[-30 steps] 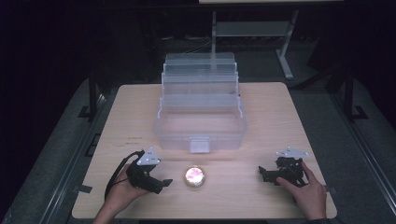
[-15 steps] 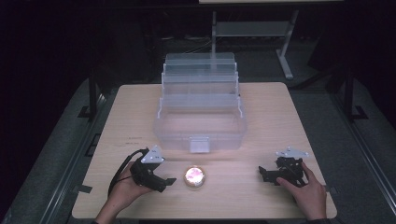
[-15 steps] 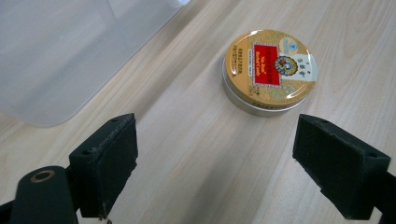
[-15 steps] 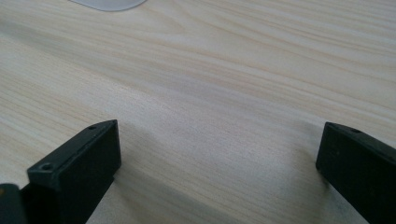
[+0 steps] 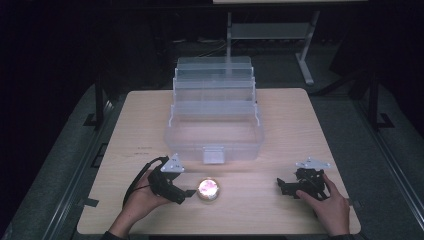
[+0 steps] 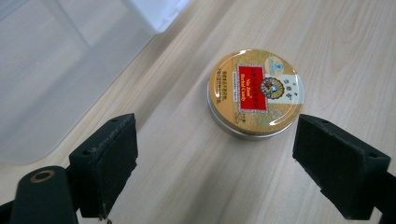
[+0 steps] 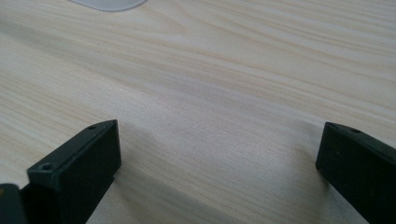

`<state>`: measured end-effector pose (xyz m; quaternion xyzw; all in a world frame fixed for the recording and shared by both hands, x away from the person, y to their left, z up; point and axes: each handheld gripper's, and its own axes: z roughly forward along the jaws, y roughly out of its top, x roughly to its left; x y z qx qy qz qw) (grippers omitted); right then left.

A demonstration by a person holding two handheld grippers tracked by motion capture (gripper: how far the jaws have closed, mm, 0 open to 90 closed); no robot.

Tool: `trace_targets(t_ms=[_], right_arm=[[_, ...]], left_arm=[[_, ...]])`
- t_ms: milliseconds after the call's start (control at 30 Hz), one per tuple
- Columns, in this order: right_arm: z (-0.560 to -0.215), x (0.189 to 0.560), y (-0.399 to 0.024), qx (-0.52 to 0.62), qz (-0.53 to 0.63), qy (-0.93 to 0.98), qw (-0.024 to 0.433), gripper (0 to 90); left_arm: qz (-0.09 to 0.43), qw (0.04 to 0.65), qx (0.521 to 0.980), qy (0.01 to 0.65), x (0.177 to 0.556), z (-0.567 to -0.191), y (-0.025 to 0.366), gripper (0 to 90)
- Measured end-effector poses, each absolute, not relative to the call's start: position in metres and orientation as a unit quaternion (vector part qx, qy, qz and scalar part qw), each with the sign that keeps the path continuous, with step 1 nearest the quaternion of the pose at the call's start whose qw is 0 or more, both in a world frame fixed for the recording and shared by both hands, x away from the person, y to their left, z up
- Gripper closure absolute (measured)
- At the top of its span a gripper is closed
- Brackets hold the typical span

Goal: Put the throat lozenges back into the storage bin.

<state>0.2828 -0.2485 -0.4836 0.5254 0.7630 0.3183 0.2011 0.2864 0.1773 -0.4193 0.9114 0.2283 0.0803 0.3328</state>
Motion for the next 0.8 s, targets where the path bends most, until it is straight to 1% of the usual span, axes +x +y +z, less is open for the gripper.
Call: trace_targets(t_ms=[567,800], right_arm=[[-0.484,0.283,-0.248,0.526,0.318,0.763,0.201,0.0],[-0.484,0.283,-0.248,0.526,0.318,0.763,0.201,0.0]], left_arm=[[0.069,0.314,0.925,0.204,0.294,-0.42,0.154,13.3],[0.063,0.297,0.934,0.19,0.297,-0.422,0.143,13.3]])
